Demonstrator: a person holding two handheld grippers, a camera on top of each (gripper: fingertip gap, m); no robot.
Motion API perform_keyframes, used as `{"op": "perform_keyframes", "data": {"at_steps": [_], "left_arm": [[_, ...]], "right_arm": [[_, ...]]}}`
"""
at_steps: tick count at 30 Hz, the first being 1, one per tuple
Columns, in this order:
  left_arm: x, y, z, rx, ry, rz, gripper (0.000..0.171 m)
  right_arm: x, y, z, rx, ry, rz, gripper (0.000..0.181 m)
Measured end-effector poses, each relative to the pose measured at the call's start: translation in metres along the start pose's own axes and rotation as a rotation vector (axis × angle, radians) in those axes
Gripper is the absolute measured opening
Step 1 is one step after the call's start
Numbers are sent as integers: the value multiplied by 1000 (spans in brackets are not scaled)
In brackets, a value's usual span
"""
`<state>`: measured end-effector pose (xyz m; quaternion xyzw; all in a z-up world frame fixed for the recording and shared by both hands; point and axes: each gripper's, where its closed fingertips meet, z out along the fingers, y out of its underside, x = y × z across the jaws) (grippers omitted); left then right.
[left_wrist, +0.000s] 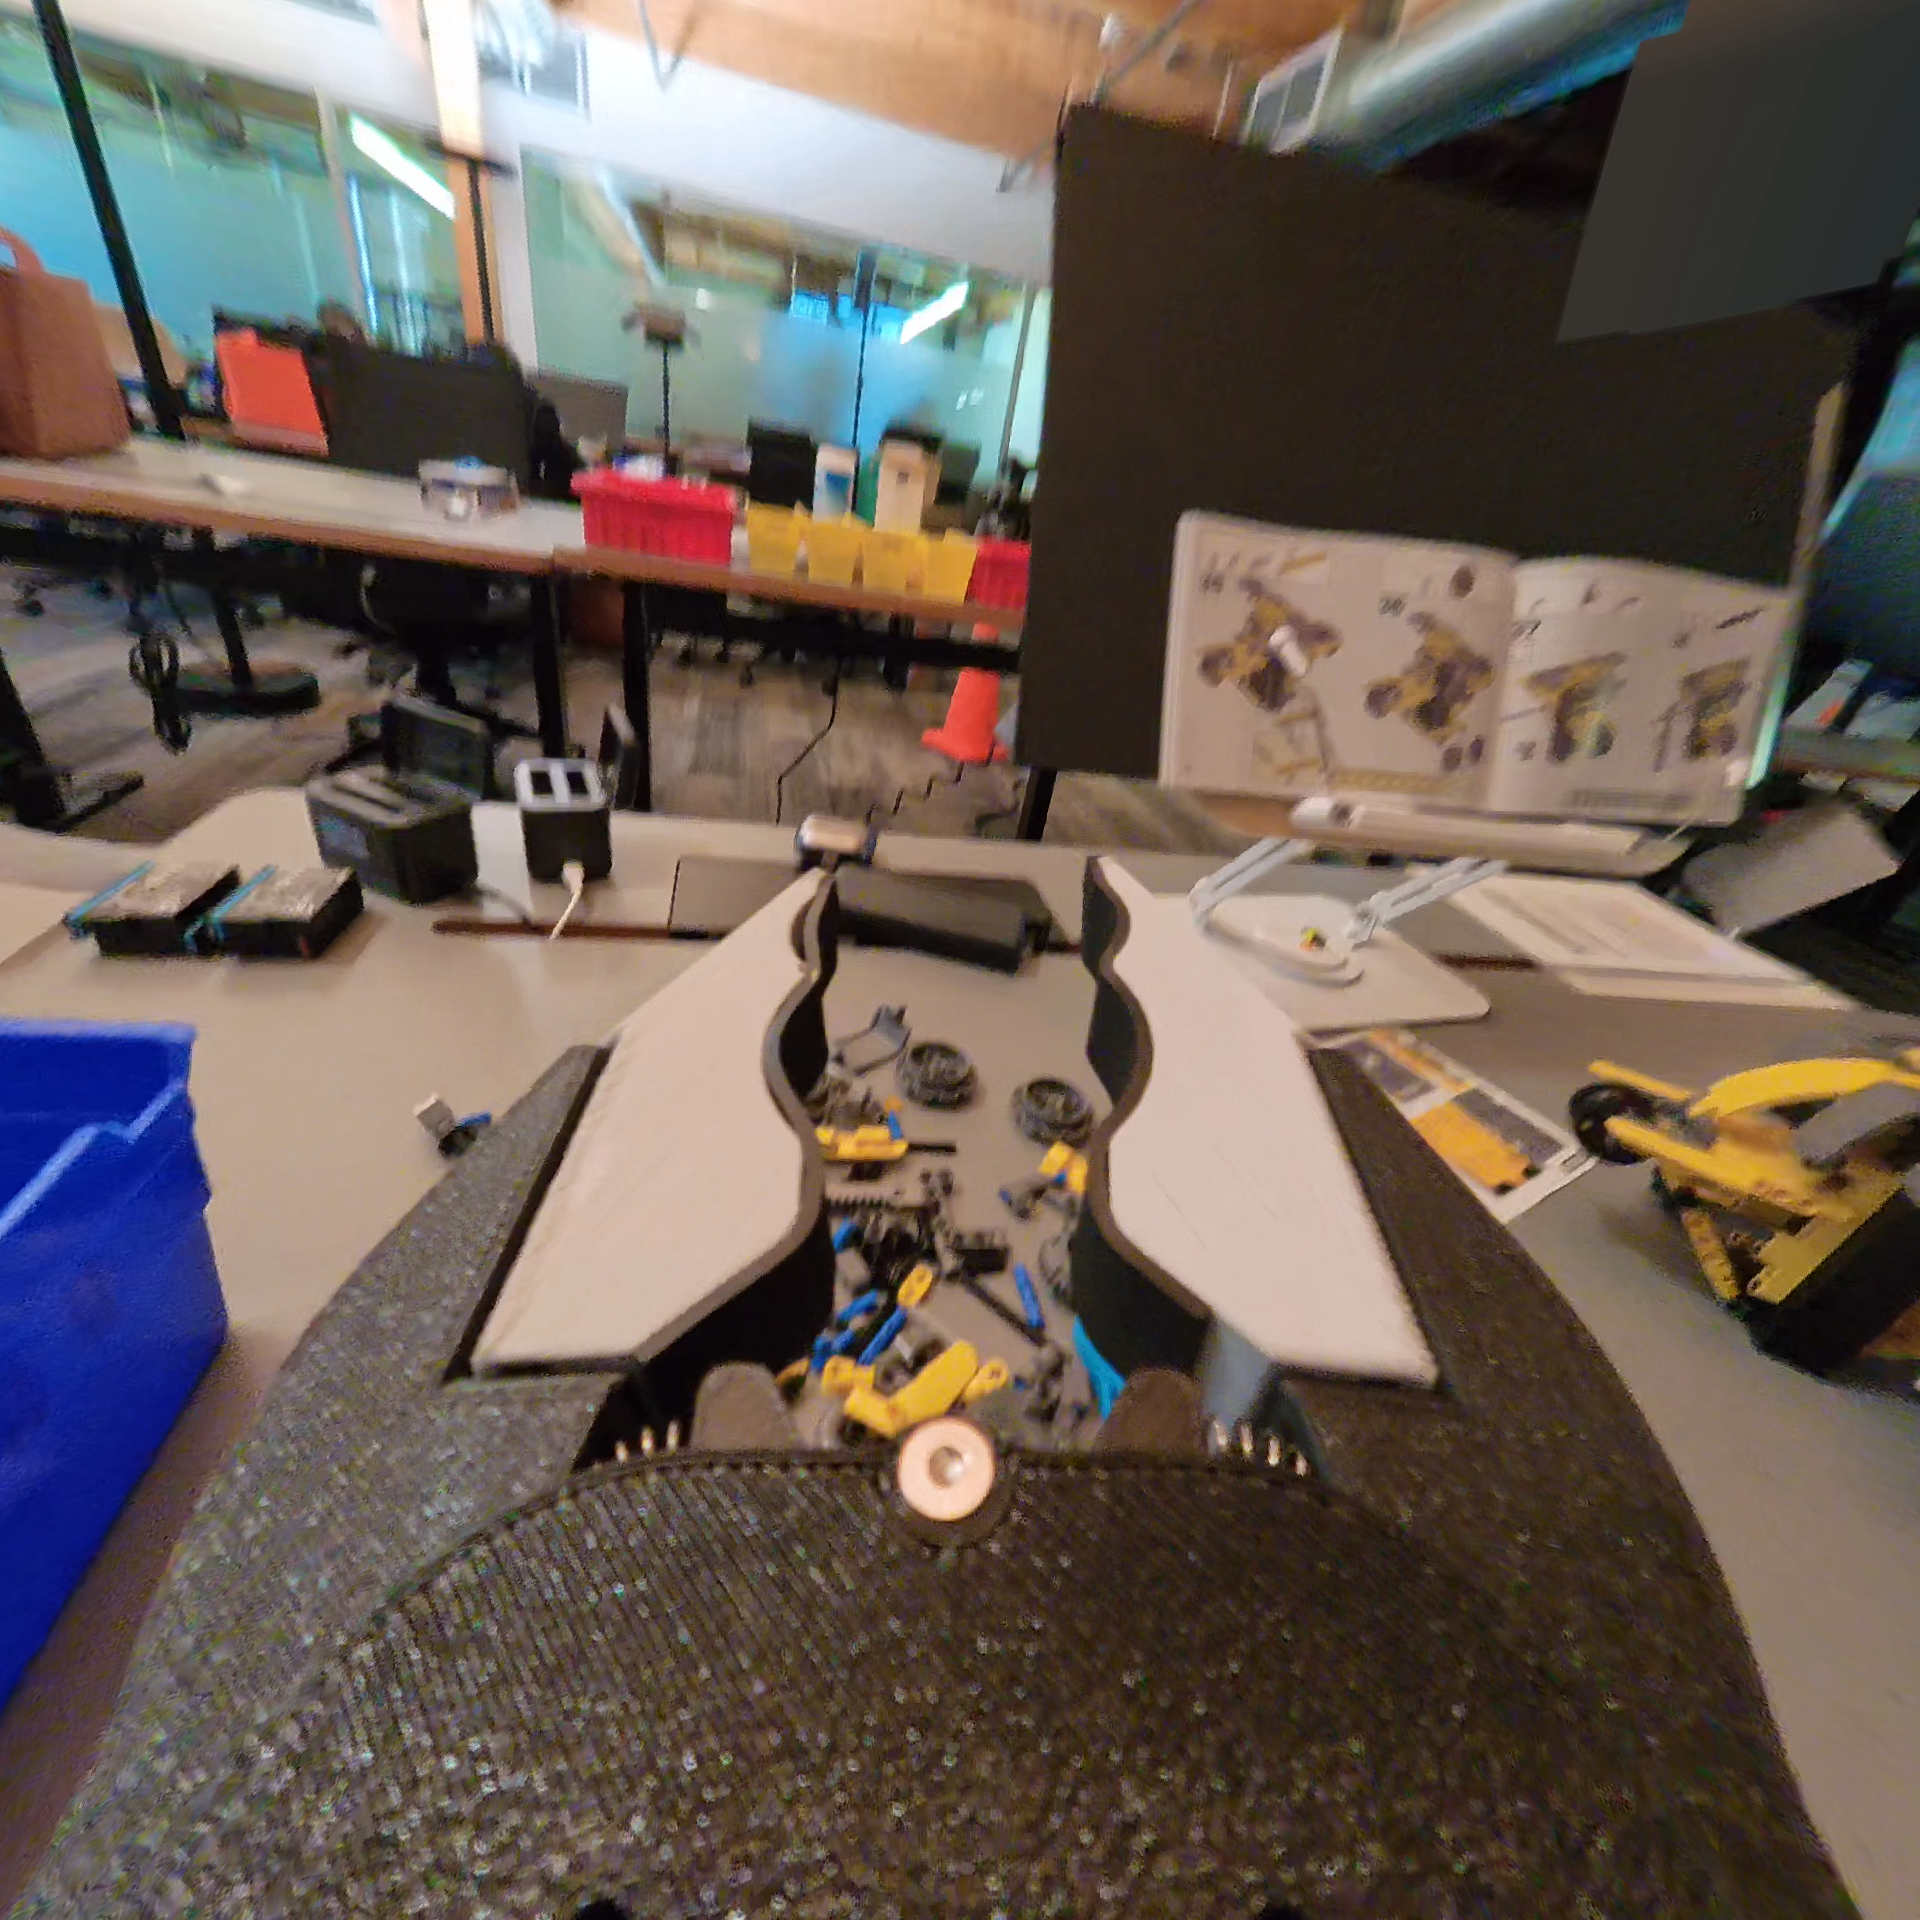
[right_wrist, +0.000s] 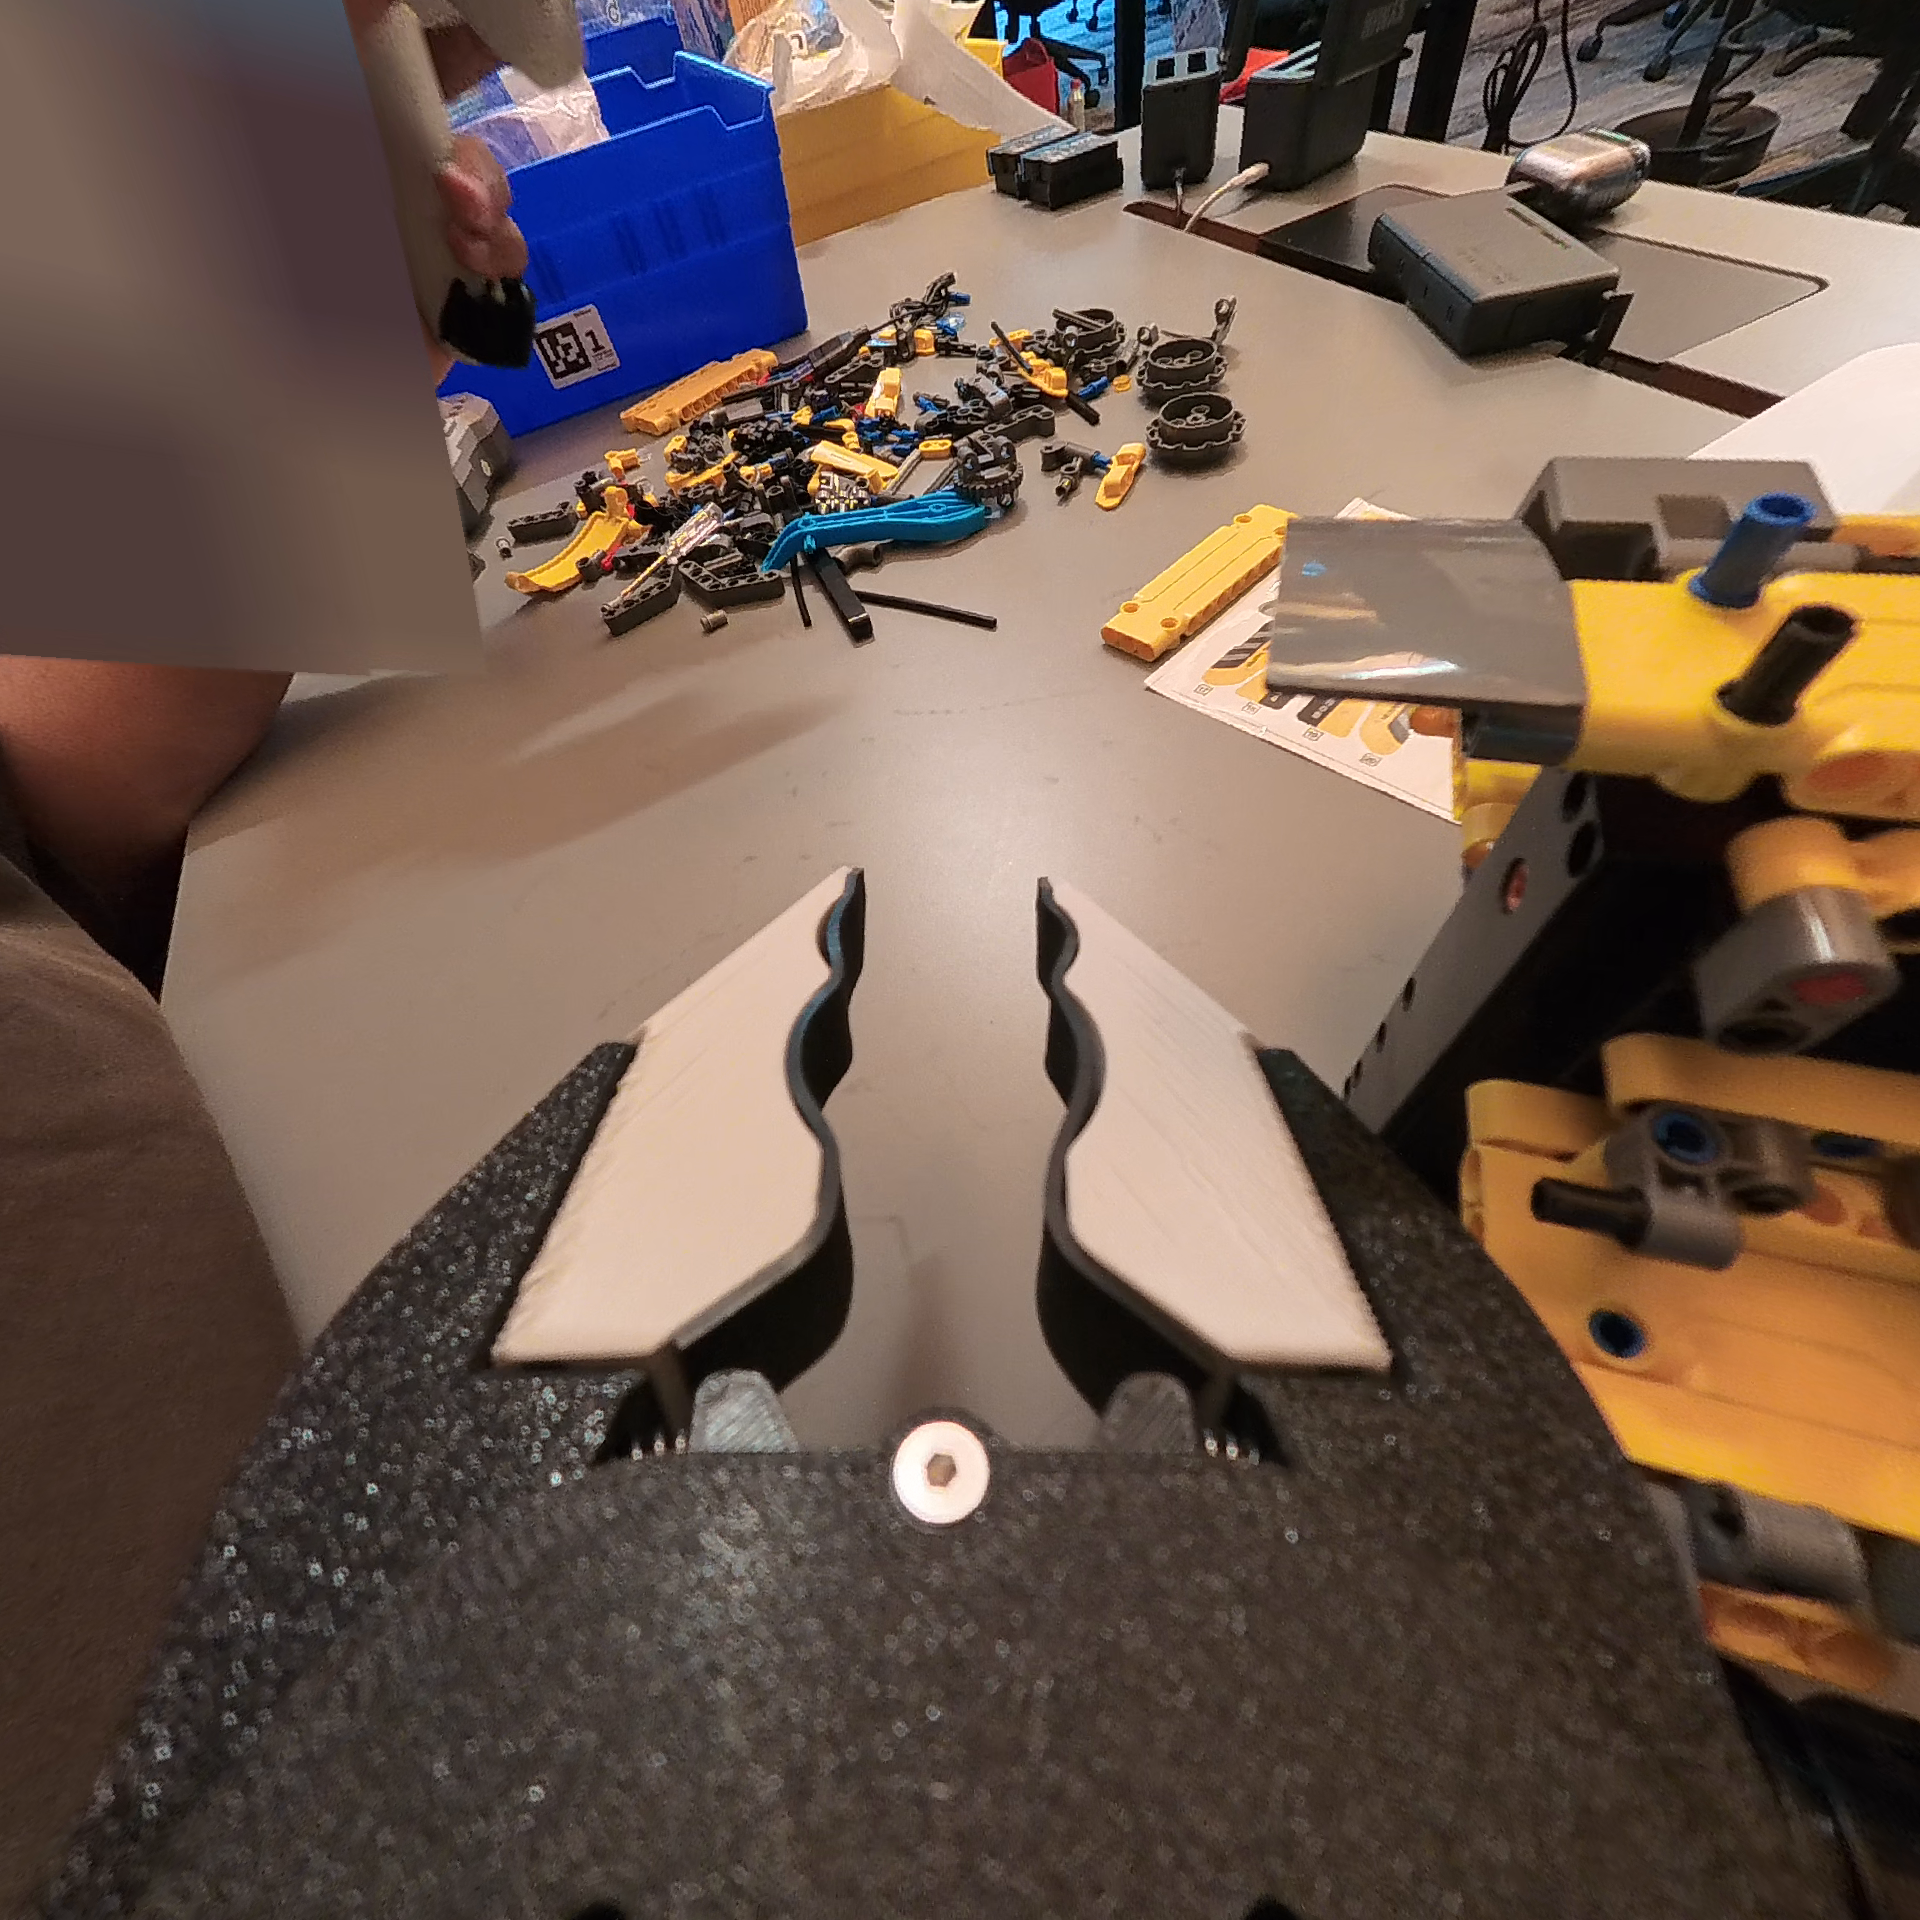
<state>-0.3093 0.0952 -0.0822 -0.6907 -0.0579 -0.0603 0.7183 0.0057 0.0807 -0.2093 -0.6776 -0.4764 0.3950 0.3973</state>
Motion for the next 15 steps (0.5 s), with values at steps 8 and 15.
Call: {"op": "perform_keyframes", "data": {"at_steps": [8, 15], "left_arm": [[-26, 101, 12, -575, -116, 279, 41], [-16, 165, -4, -899, 31, 230, 42]], "right_arm": [[-1, 0, 0, 1, 4, -15, 32], [-2, 1, 0, -7, 11, -31, 33]]}}
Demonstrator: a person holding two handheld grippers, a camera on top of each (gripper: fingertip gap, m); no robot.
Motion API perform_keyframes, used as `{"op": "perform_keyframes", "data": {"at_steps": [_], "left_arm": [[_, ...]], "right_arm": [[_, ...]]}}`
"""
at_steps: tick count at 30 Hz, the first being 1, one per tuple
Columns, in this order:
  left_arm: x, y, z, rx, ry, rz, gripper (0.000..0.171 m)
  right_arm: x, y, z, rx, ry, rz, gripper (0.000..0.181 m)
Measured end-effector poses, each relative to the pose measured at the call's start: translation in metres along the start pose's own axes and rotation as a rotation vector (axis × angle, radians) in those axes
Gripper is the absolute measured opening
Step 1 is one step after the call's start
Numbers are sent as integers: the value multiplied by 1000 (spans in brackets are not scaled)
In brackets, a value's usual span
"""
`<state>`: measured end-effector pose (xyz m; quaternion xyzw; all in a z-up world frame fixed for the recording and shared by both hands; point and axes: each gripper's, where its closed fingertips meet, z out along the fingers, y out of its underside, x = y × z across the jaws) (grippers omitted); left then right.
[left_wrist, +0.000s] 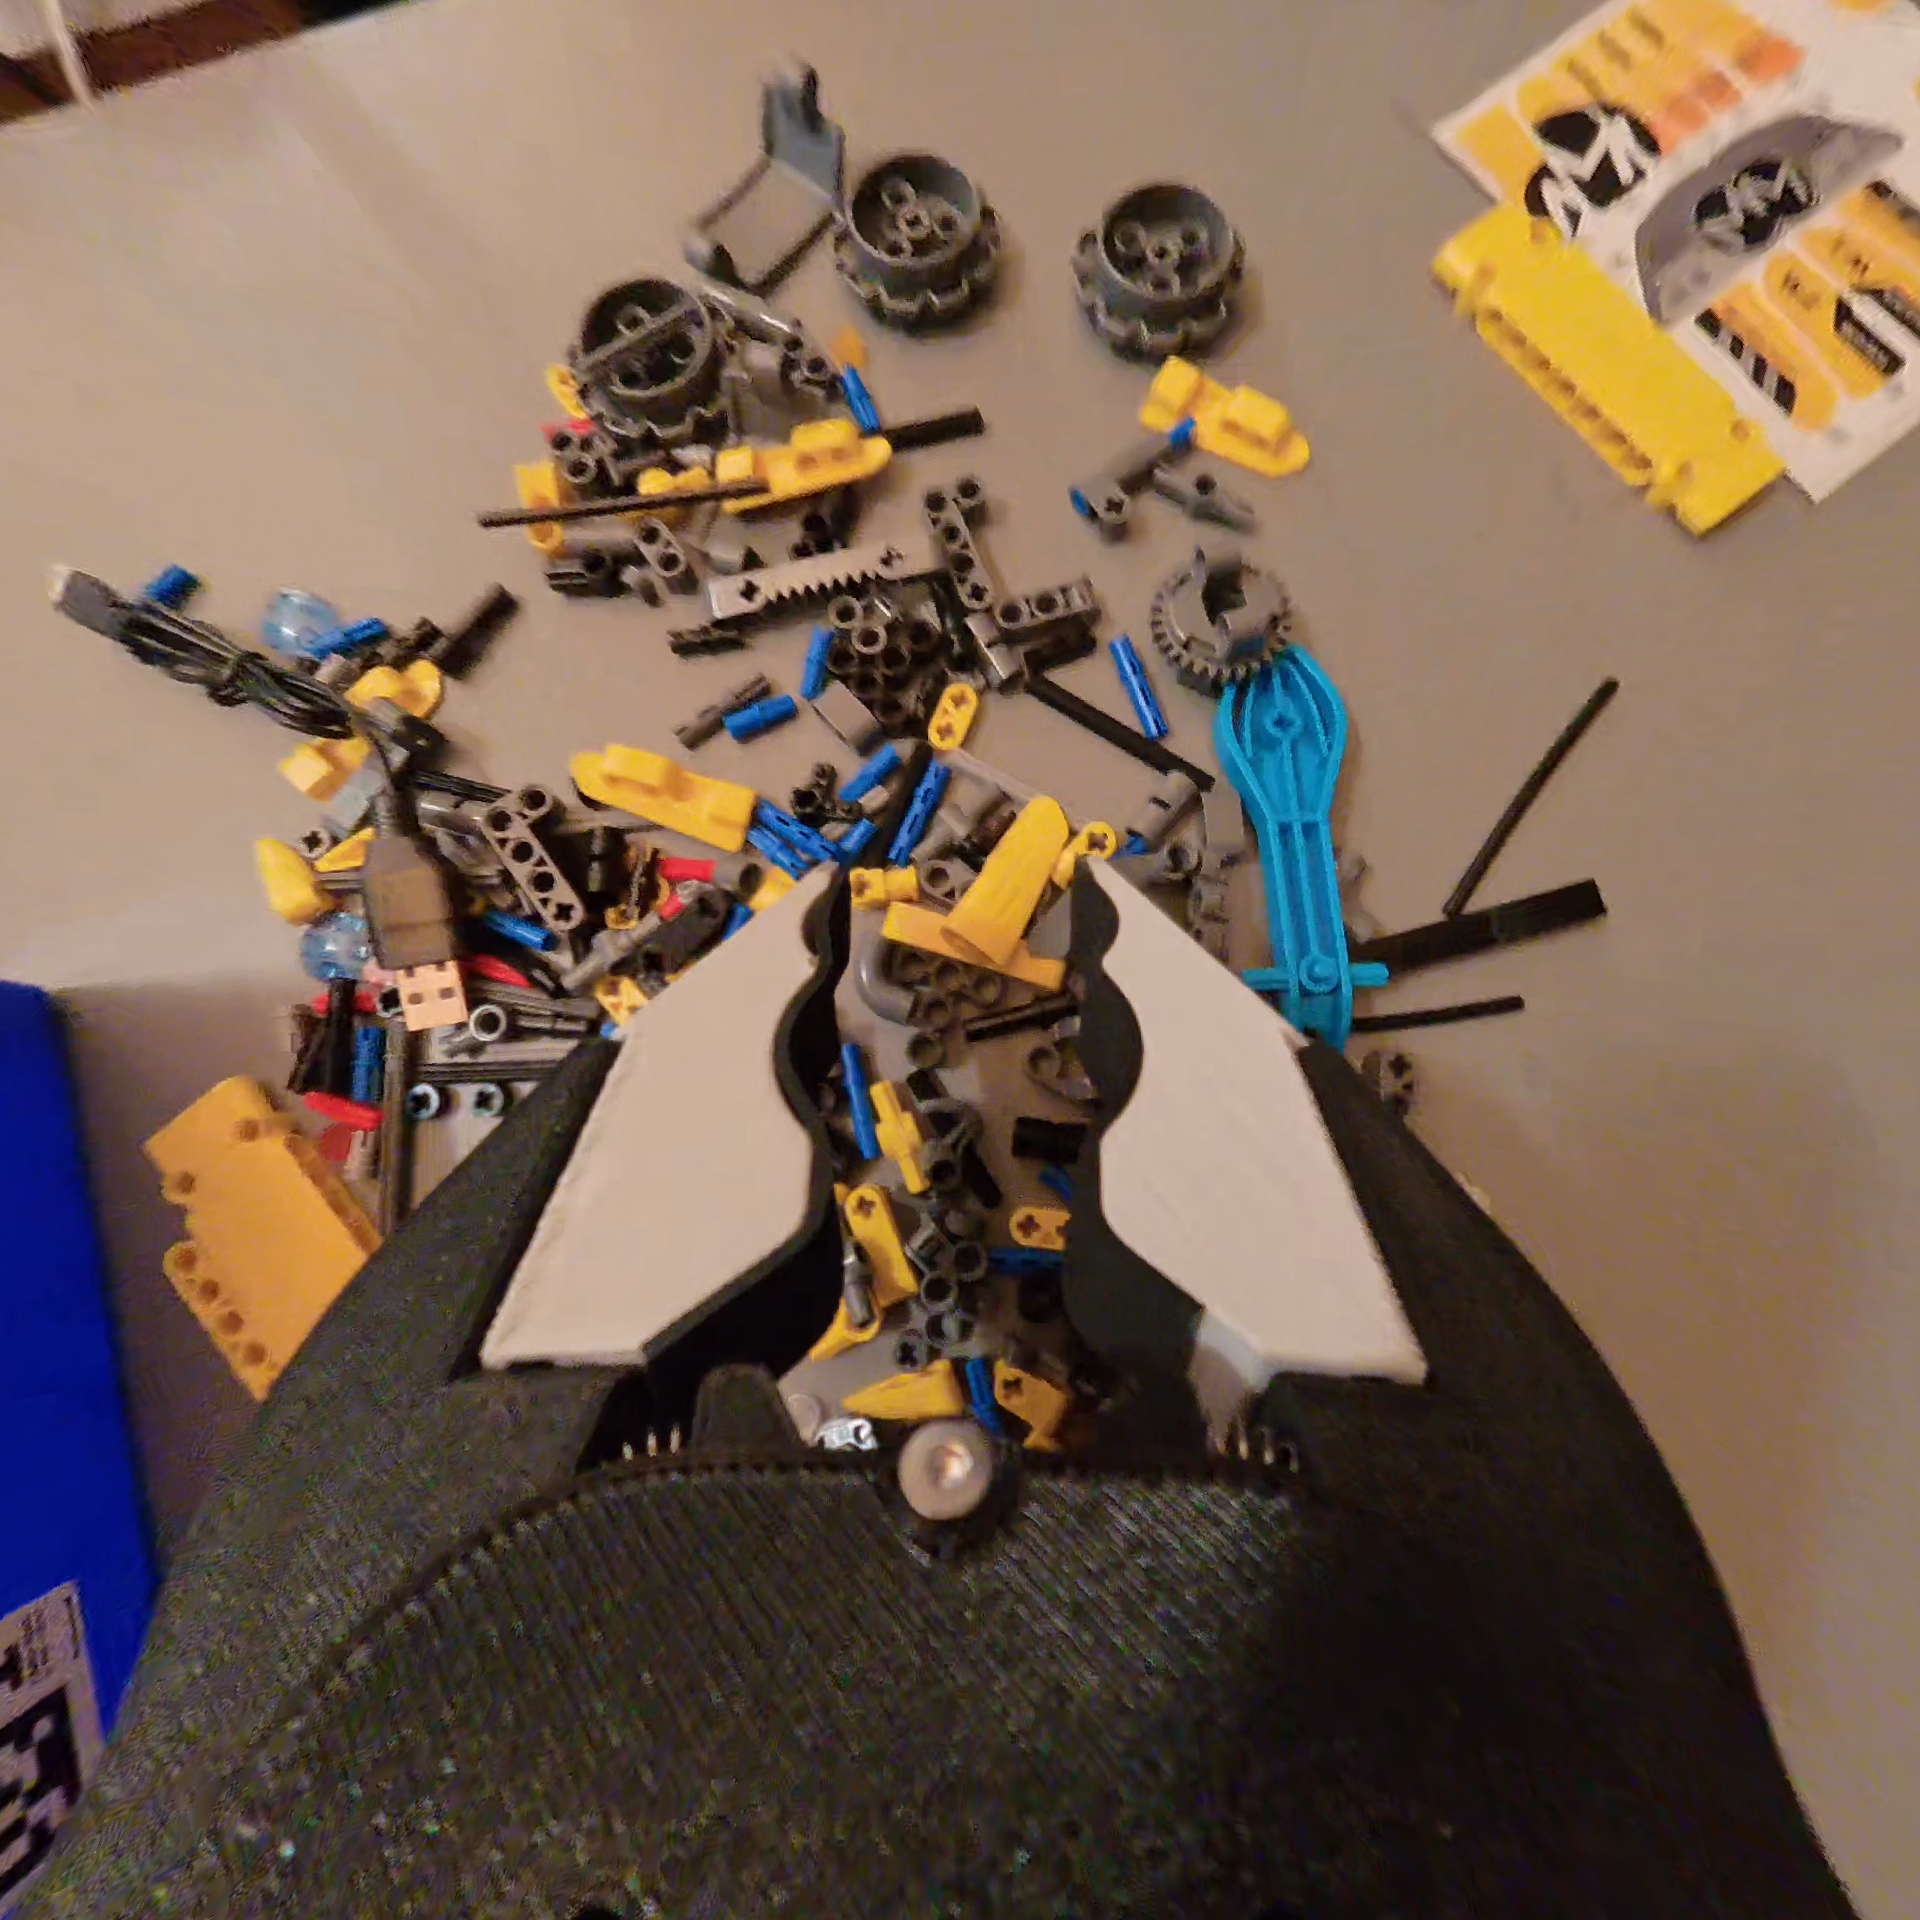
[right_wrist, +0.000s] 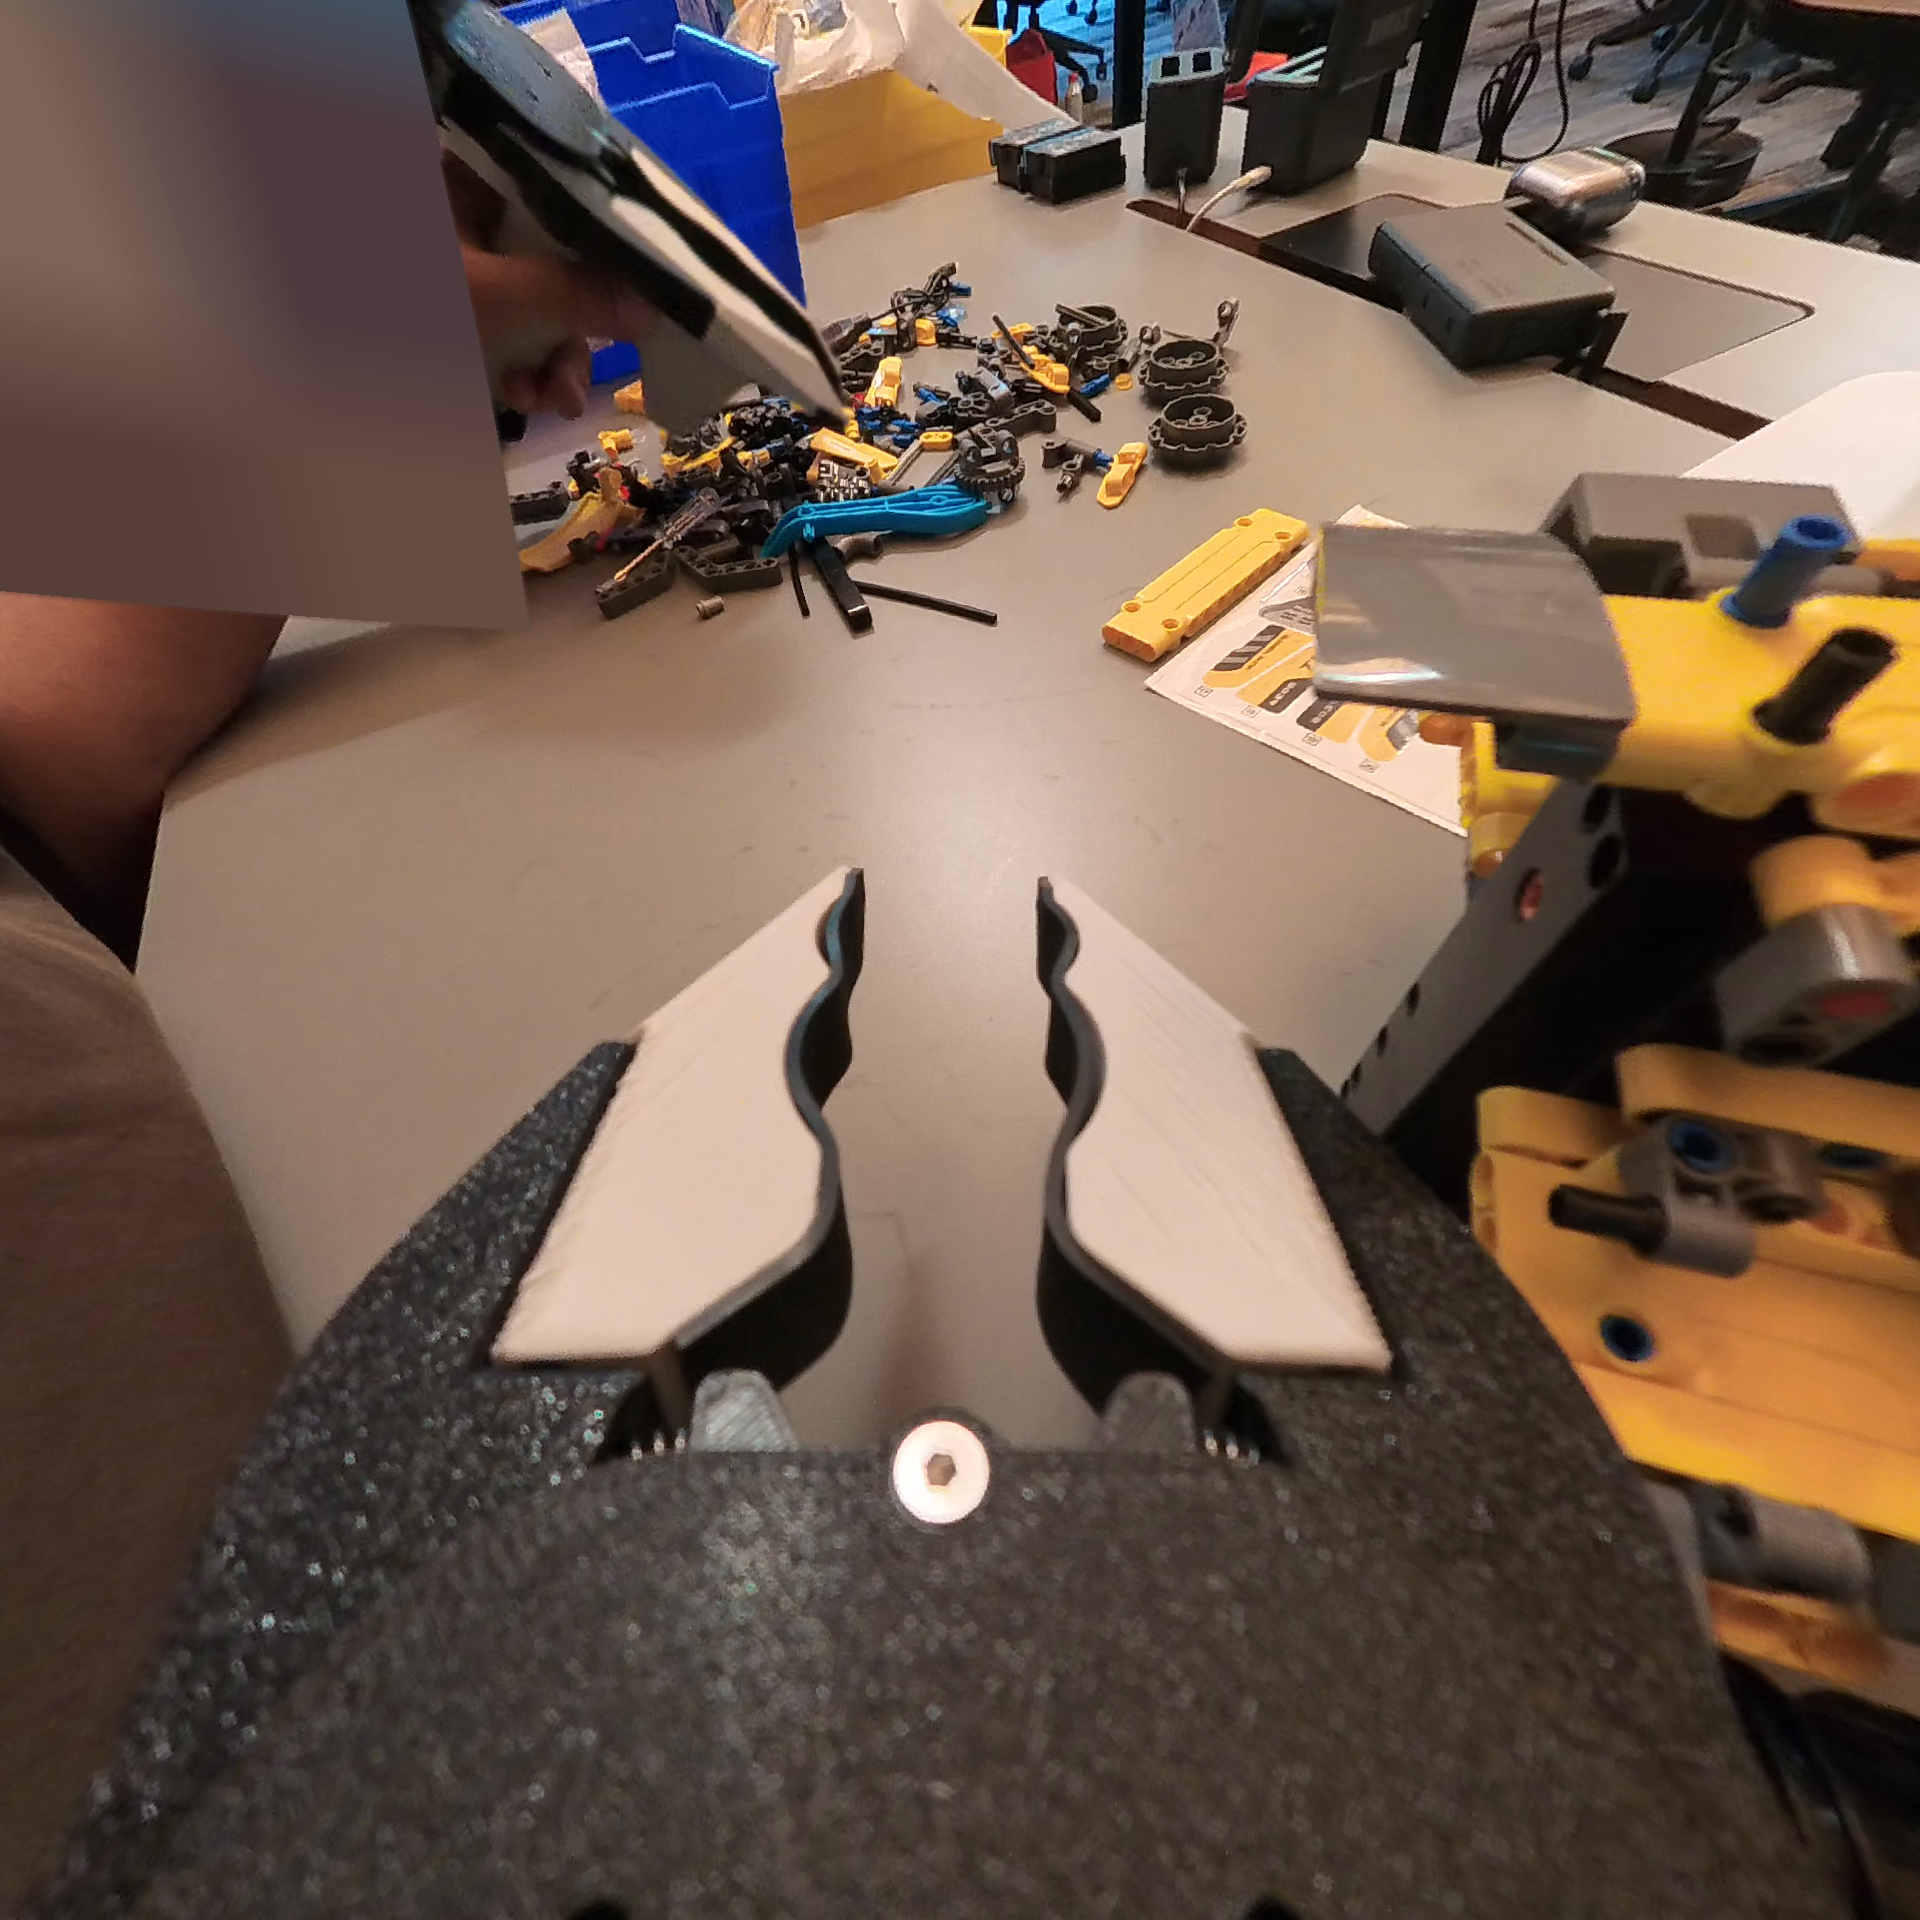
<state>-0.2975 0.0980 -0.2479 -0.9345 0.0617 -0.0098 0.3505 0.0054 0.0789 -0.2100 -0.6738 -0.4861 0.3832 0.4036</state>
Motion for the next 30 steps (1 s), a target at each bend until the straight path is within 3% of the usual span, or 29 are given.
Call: {"op": "perform_keyframes", "data": {"at_steps": [5, 12, 17, 30], "left_arm": [[2, 15, 8, -95, -27, 70, 43], [7, 12, 7, -87, -28, 108, 15], [7, 10, 6, -80, -33, 113, 15], [-43, -33, -42, 256, -217, -90, 12]], "right_arm": [[0, 0, 1, -3, 0, 1, 33], [0, 0, 1, -4, 2, 0, 33], [0, 1, 1, -5, 3, -2, 33], [0, -1, 1, 1, 8, -8, 33]]}}
